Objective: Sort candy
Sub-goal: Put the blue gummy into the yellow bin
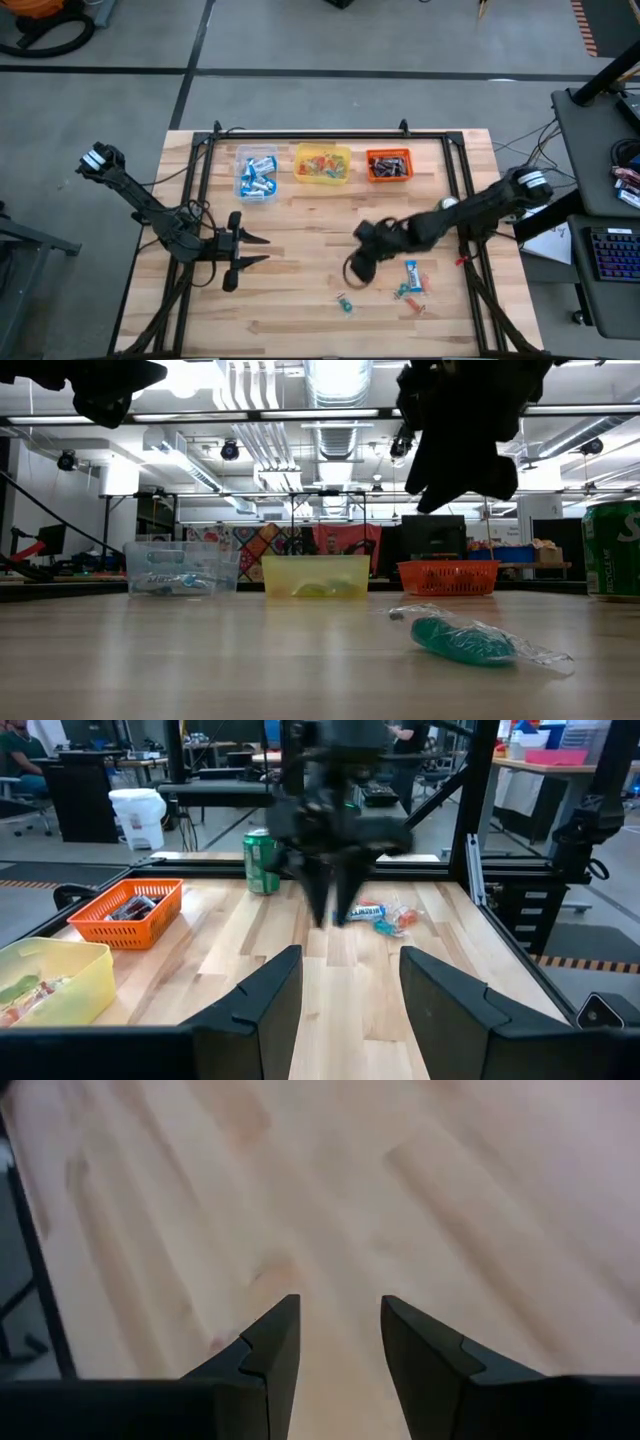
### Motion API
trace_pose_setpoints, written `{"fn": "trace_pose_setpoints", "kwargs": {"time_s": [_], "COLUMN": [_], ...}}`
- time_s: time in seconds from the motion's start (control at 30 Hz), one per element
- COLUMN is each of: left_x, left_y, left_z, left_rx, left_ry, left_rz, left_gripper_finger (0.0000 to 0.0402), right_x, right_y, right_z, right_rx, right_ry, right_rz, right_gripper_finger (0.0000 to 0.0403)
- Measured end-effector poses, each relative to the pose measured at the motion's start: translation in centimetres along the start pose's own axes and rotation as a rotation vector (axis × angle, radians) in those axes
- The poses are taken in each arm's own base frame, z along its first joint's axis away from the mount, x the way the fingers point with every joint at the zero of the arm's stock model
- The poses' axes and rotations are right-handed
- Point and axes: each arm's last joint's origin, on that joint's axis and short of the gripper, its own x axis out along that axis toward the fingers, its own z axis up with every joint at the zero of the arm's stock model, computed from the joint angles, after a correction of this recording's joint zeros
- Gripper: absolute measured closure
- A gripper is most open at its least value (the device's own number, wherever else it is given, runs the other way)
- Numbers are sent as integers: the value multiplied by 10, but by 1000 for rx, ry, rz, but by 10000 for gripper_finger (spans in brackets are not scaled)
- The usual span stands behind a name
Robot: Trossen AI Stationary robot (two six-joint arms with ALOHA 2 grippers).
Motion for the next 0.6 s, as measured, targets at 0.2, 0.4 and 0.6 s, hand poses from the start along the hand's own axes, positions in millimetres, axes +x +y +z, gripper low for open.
{"fn": "trace_pose_setpoints", "kwargs": {"time_s": [0.2,0.4,0.6], "left_x": [0,0,0], "left_y": [0,0,0], "left_z": [0,0,0], "left_rx": [0,0,1], "left_ry": [0,0,1], "left_rz": [1,0,0], "left_gripper_finger": [248,248,248], "right_x": [26,51,73], "right_y": [40,73,99], "right_z": [-13,-23,-30], "right_rx": [-41,-86,-114], "right_ry": [120,265,330], "right_rz": [-84,-196,-190], "right_gripper_finger": [271,271,271]}}
